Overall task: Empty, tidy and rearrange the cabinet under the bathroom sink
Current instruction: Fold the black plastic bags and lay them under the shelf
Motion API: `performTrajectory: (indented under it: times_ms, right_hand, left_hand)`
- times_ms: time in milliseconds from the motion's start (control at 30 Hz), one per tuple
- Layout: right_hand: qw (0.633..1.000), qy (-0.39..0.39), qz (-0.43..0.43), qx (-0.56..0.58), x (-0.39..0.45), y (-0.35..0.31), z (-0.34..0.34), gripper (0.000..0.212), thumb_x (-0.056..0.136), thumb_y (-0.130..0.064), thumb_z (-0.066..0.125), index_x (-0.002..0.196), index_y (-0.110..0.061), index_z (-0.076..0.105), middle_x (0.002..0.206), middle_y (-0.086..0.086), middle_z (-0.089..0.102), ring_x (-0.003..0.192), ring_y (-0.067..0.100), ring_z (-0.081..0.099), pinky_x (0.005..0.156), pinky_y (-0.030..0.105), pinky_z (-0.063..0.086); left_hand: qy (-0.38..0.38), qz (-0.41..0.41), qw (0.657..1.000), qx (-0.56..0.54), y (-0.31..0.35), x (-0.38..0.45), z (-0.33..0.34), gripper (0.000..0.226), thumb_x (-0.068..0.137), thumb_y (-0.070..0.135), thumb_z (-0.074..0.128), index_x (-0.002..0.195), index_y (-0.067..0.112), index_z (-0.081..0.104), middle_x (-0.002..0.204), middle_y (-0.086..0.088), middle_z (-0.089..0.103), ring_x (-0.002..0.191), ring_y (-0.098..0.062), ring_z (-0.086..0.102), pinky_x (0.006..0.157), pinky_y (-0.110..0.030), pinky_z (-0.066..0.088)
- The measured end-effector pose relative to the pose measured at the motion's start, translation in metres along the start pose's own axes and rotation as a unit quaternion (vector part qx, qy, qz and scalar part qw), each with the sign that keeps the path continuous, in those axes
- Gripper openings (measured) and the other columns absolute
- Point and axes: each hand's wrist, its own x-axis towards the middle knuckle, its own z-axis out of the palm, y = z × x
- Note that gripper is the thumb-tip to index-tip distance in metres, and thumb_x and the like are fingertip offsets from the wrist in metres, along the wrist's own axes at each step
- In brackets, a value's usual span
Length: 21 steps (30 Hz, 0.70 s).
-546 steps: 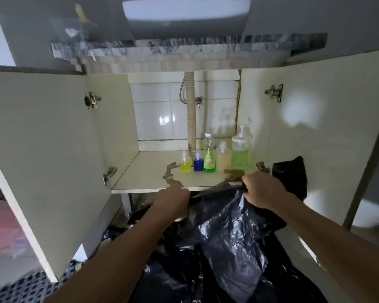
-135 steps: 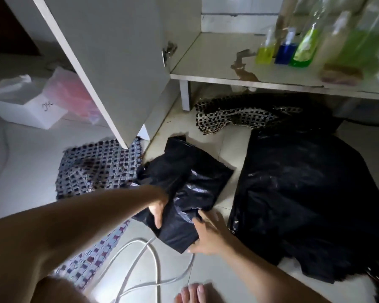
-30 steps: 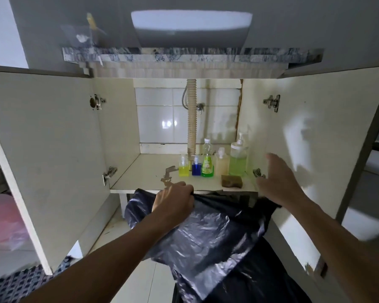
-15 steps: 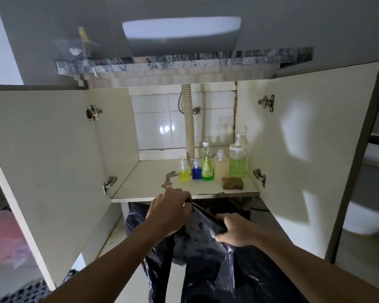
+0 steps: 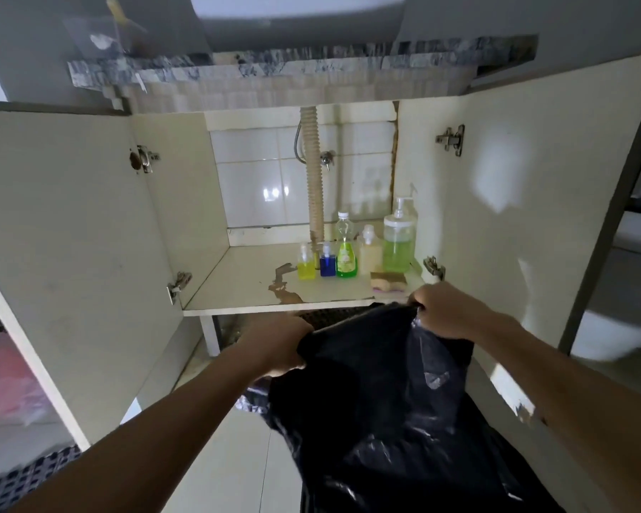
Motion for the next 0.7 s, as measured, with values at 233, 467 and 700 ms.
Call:
performTrajectory:
  times_ms: [233,467,700]
  right_hand:
    - [0.998,0.010,0.063,-0.022,0.037,0.038,-0.010,0.027,0.082,0.000,0.043,0.059,-0.013,0.037,0.071,0.009,0.049,0.061,0.021,0.048,0.059,0.028,0.038]
    - [0.966,0.207,0.128,0.086,0.056,0.050,-0.001,0.026,0.085,-0.001,0.044,0.101,-0.005,0.064,0.099,0.018,0.065,0.088,0.036,0.060,0.073,0.037,0.052]
    - [0.918,0.366,-0.014,0.150,0.037,0.053,-0.032,0.046,0.079,0.010,0.044,0.115,-0.008,0.065,0.113,0.012,0.068,0.107,0.032,0.062,0.095,0.035,0.049]
  left_hand:
    - [-0.007,-0.067,0.997,0.024,-0.001,0.071,0.012,0.024,0.088,0.022,0.057,0.111,0.015,0.063,0.106,-0.008,0.063,0.095,-0.026,0.063,0.066,-0.031,0.047]
    - [0.100,-0.131,0.986,0.003,0.007,0.111,-0.002,0.023,0.089,0.020,0.054,0.110,0.016,0.064,0.107,-0.009,0.064,0.101,-0.031,0.061,0.080,-0.038,0.050]
    - [0.288,-0.162,0.928,-0.170,0.021,0.075,-0.050,0.018,0.088,0.015,0.051,0.097,0.020,0.066,0.078,0.001,0.060,0.069,-0.024,0.059,0.062,-0.030,0.048]
